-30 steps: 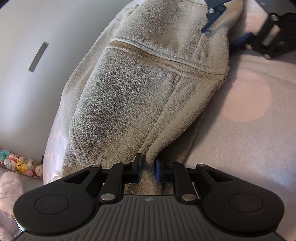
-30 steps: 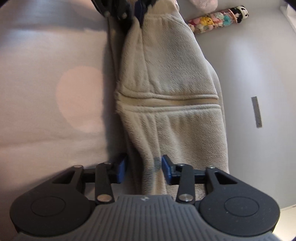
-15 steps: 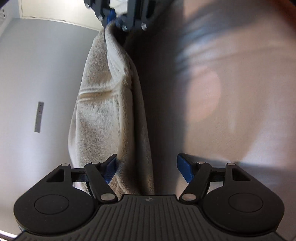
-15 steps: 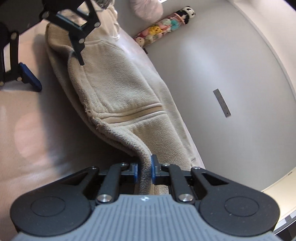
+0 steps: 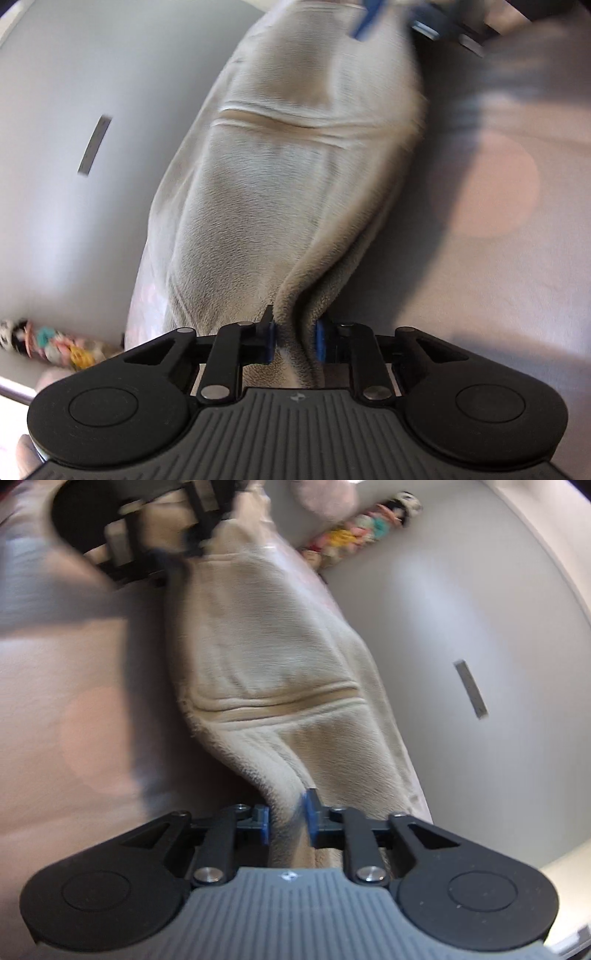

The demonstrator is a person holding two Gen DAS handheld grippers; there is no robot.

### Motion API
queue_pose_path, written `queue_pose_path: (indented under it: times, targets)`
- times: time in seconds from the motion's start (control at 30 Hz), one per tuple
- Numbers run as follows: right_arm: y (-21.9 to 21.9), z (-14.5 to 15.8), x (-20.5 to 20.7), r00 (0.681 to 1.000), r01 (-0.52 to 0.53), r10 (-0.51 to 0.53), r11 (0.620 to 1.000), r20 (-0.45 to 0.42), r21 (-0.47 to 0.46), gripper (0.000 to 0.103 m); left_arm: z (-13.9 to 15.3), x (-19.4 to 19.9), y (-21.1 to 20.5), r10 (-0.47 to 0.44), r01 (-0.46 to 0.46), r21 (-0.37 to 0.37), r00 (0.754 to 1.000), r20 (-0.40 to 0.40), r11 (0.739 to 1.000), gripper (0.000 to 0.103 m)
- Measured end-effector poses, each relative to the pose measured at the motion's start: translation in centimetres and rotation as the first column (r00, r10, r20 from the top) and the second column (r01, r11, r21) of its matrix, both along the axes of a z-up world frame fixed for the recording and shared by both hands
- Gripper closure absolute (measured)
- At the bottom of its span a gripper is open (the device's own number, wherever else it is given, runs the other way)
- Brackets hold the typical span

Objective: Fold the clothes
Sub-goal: 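Lift the hoodie with both grippers and fold it over onto itself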

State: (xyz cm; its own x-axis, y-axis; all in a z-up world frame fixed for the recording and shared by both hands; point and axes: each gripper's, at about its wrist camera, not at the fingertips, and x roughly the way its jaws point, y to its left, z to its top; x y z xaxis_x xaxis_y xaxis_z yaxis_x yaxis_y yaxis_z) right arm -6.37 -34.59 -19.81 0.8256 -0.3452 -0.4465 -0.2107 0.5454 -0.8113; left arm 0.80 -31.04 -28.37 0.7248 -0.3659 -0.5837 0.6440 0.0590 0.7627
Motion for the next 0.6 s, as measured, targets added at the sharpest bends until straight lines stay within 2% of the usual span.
queue_pose_path:
  times: [0.03,0.1,0.17,0.2,0.33,0.43,0.6]
  targets:
    - [0.3,-0.3,-0.2,1.000,-0.028,0.027,0.999,-0.015,-0.022,0.051,0.4,0.2,0.2,0.012,-0.013,-0.026,1.000,-0.010,1.000,0.088]
    - [1.0,-1.1,-0.6,0.996,-0.081,0.077,0.993,-0.046,-0.081,0.023,1.5,0.6,0.1,0.030,-0.033,-0.076,0.999,-0.032,0.997,0.089]
    - [1.3,-2.3,-0.5,0.994,-0.081,0.069,0.983,-0.079,-0.163,0.023,2.2,0.4,0.3,0.036,-0.040,-0.114,0.999,-0.041,0.993,0.089]
    - [1.1,-2.4,-0.4,0.996,-0.056,0.042,0.983,-0.084,-0.176,0.023,2.5,0.3,0.4,0.038,-0.044,-0.132,0.998,-0.043,0.990,0.089]
    - [-0.6,-2.4,0.4,0.990,0.095,-0.114,0.970,-0.077,-0.223,0.023,3.3,0.7,1.1,0.053,-0.064,-0.193,0.997,-0.059,0.979,0.090]
    - [-2.2,-2.2,0.7,0.973,0.177,-0.206,0.956,-0.107,-0.234,0.023,3.9,1.2,1.1,0.063,-0.079,-0.224,0.995,-0.075,0.971,0.090]
    - [-4.3,0.2,0.6,0.958,0.221,-0.253,0.952,-0.136,-0.210,0.024,4.5,1.3,1.1,0.060,-0.078,-0.241,0.995,-0.079,0.967,0.090]
